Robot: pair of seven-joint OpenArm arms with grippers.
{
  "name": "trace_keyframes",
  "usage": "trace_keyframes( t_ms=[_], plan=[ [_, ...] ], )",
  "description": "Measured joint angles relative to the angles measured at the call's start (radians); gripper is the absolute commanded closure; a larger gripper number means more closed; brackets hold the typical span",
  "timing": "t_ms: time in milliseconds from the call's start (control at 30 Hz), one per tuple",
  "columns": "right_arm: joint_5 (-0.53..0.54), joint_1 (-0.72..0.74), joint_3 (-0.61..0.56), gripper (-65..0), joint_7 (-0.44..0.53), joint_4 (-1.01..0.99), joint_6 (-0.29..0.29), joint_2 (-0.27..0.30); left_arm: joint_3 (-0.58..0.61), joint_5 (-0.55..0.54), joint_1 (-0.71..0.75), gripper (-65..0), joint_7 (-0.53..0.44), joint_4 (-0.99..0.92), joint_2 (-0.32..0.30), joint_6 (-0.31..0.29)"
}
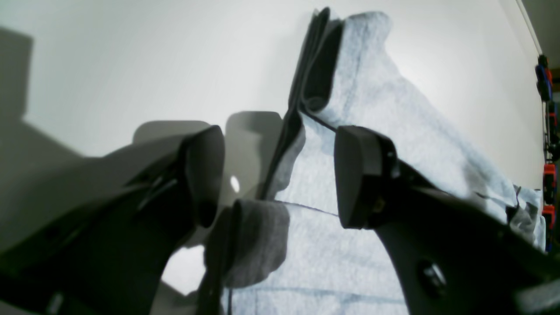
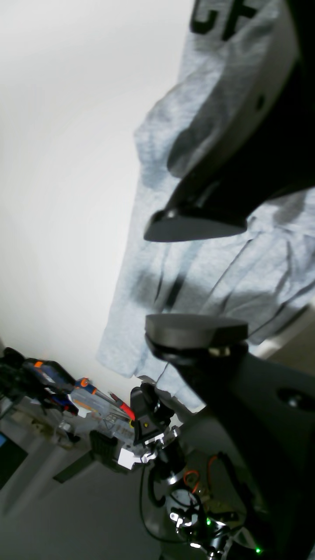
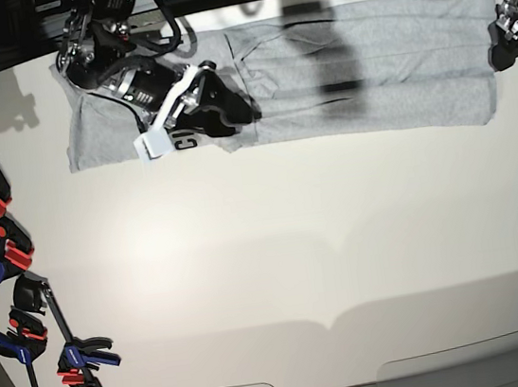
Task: Fold the T-shirt properly
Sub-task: 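Grasp the sleeve end with the right gripper and fold it inward, then grasp the opposite shirt end with the left gripper and fold it inward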
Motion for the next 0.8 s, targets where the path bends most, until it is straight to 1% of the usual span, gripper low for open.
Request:
trace_keyframes(
  t_ms=[100, 300, 400, 500, 600, 700, 733, 800],
  plan=[
    [0.002, 0.002, 0.0, -25.4, 0.0, 0.0, 0.0, 0.0, -0.001, -0.004, 0.0, -37.0, 0.022, 0.001, 0.011, 0.0],
    [0.002, 0.003, 0.0, -25.4, 0.0, 0.0, 0.0, 0.0, -0.002, -0.032, -0.006, -37.0, 0.011, 0.005, 0.114, -0.016],
    [0.002, 0.003, 0.0, -25.4, -0.001, 0.0, 0.0, 0.0, -0.002, -0.042, -0.006, -37.0, 0.006, 0.008, 0.137, -0.018],
    [0.002, 0.003, 0.0, -25.4, 0.0, 0.0, 0.0, 0.0, 0.021, -0.047, -0.005, -37.0, -0.005, 0.008, 0.141, -0.018],
    [0.002, 0.003, 0.0, -25.4, 0.0, 0.0, 0.0, 0.0, 0.083, -0.053, -0.008, -36.9, -0.012, 0.011, 0.13, -0.02],
    [0.002, 0.003, 0.0, -25.4, 0.0, 0.0, 0.0, 0.0, 0.138, -0.048, -0.011, -36.4, -0.042, 0.015, 0.128, -0.023],
    [0.002, 0.003, 0.0, -25.4, 0.0, 0.0, 0.0, 0.0, 0.148, -0.046, -0.011, -34.5, -0.051, 0.015, 0.128, -0.023],
    [0.002, 0.003, 0.0, -25.4, 0.0, 0.0, 0.0, 0.0, 0.151, -0.028, -0.011, -27.9, -0.065, 0.015, 0.128, -0.023]
  ],
)
